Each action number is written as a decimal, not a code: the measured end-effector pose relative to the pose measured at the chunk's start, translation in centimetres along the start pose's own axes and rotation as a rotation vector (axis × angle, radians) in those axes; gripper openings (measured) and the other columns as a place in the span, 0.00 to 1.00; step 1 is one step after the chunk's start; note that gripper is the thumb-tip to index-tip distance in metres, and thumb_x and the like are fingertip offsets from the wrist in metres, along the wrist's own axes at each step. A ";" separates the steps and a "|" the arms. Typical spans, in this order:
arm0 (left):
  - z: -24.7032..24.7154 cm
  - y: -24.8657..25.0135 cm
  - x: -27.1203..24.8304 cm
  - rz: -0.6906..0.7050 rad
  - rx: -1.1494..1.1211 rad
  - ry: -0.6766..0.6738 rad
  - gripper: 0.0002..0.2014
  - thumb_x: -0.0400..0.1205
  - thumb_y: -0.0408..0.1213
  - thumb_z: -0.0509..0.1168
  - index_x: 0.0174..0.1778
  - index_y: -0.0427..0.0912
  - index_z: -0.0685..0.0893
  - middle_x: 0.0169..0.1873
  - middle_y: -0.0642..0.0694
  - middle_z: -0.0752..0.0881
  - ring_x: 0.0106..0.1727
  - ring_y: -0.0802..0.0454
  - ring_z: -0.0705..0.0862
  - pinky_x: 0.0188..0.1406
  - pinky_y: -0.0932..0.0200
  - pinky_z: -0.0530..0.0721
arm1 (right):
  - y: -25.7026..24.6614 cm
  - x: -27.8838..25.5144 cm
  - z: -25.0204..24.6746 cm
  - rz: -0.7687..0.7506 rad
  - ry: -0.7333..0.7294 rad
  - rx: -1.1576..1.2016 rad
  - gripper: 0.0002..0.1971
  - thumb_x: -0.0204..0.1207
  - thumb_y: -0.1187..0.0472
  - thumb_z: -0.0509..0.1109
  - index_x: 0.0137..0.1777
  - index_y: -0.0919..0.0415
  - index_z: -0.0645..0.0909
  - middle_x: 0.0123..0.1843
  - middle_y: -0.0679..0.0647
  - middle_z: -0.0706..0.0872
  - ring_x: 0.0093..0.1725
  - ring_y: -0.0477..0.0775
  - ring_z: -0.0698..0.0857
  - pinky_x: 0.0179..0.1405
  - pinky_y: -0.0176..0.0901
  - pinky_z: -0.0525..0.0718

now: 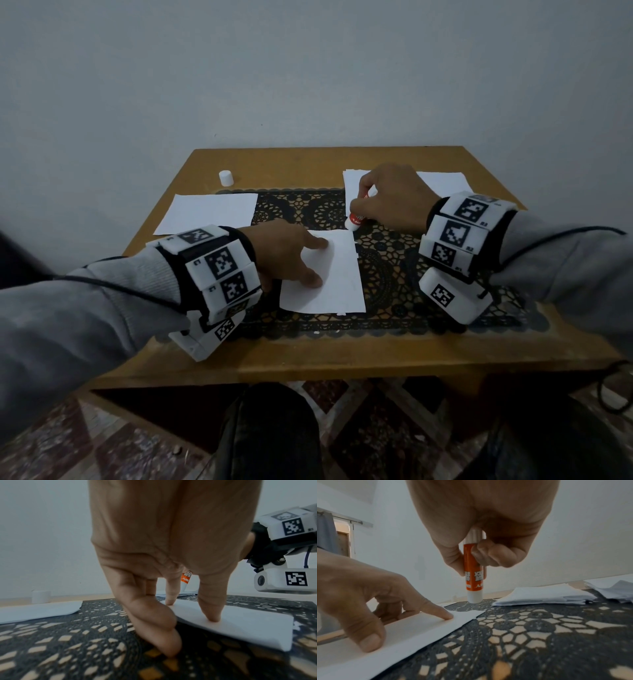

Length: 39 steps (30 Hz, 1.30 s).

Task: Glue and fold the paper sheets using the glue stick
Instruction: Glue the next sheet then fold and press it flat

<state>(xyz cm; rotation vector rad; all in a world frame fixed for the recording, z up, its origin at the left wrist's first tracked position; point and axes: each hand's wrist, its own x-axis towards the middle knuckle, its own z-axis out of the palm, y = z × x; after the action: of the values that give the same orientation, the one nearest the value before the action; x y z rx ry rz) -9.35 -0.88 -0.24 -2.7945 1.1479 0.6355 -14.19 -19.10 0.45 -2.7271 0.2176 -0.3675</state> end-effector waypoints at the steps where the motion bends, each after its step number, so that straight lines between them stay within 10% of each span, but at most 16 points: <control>1: 0.0 0.1 0.0 0.004 0.007 -0.002 0.37 0.78 0.57 0.67 0.82 0.59 0.60 0.79 0.45 0.68 0.50 0.50 0.81 0.53 0.60 0.76 | -0.1 0.0 0.1 -0.004 -0.016 0.011 0.10 0.71 0.53 0.73 0.35 0.59 0.86 0.35 0.46 0.80 0.41 0.49 0.78 0.31 0.38 0.69; 10: 0.4 -0.5 0.7 0.029 0.080 0.024 0.38 0.76 0.62 0.67 0.81 0.61 0.61 0.77 0.45 0.71 0.70 0.44 0.75 0.70 0.50 0.74 | -0.6 -0.3 1.4 0.003 -0.074 -0.037 0.10 0.72 0.54 0.73 0.40 0.61 0.88 0.43 0.55 0.88 0.41 0.52 0.84 0.29 0.37 0.73; 20: 0.3 -0.3 0.4 0.009 0.044 0.018 0.38 0.77 0.60 0.67 0.81 0.60 0.61 0.76 0.44 0.72 0.52 0.49 0.83 0.62 0.53 0.81 | -1.4 -1.9 1.5 -0.025 -0.128 -0.023 0.08 0.69 0.54 0.75 0.38 0.59 0.85 0.46 0.53 0.87 0.32 0.46 0.79 0.28 0.38 0.72; 25: 0.1 -0.1 0.2 0.004 0.013 -0.003 0.38 0.77 0.58 0.68 0.82 0.59 0.60 0.77 0.44 0.69 0.39 0.54 0.83 0.39 0.62 0.85 | -1.8 -3.5 1.2 -0.061 -0.147 -0.019 0.09 0.70 0.54 0.75 0.40 0.60 0.85 0.47 0.52 0.86 0.30 0.43 0.75 0.27 0.37 0.68; 28: 0.1 0.0 0.2 0.000 0.034 -0.004 0.38 0.77 0.59 0.68 0.82 0.60 0.60 0.78 0.44 0.69 0.54 0.48 0.84 0.54 0.54 0.86 | -2.0 -4.5 0.9 -0.066 -0.171 -0.011 0.09 0.70 0.54 0.76 0.39 0.60 0.85 0.44 0.50 0.85 0.30 0.43 0.75 0.27 0.37 0.67; 31: 0.1 0.0 0.1 -0.003 0.013 -0.019 0.38 0.77 0.57 0.68 0.82 0.60 0.60 0.78 0.44 0.68 0.40 0.53 0.84 0.50 0.54 0.88 | -2.2 -5.3 0.7 -0.082 -0.202 0.017 0.09 0.69 0.54 0.76 0.38 0.60 0.86 0.42 0.48 0.84 0.33 0.45 0.78 0.29 0.38 0.72; 39: 0.6 -0.8 0.8 0.011 -0.014 0.034 0.39 0.76 0.57 0.70 0.82 0.58 0.62 0.79 0.46 0.68 0.72 0.44 0.74 0.69 0.53 0.75 | -2.5 -6.9 0.1 -0.101 -0.275 0.079 0.09 0.69 0.53 0.76 0.34 0.58 0.86 0.39 0.47 0.85 0.39 0.47 0.83 0.38 0.42 0.81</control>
<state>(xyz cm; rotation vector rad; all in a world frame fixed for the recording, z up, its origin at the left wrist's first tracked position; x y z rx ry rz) -8.51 -0.68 -1.19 -2.8239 1.1700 0.6016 -20.46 -15.39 -0.26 -2.6782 -0.0098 -0.0246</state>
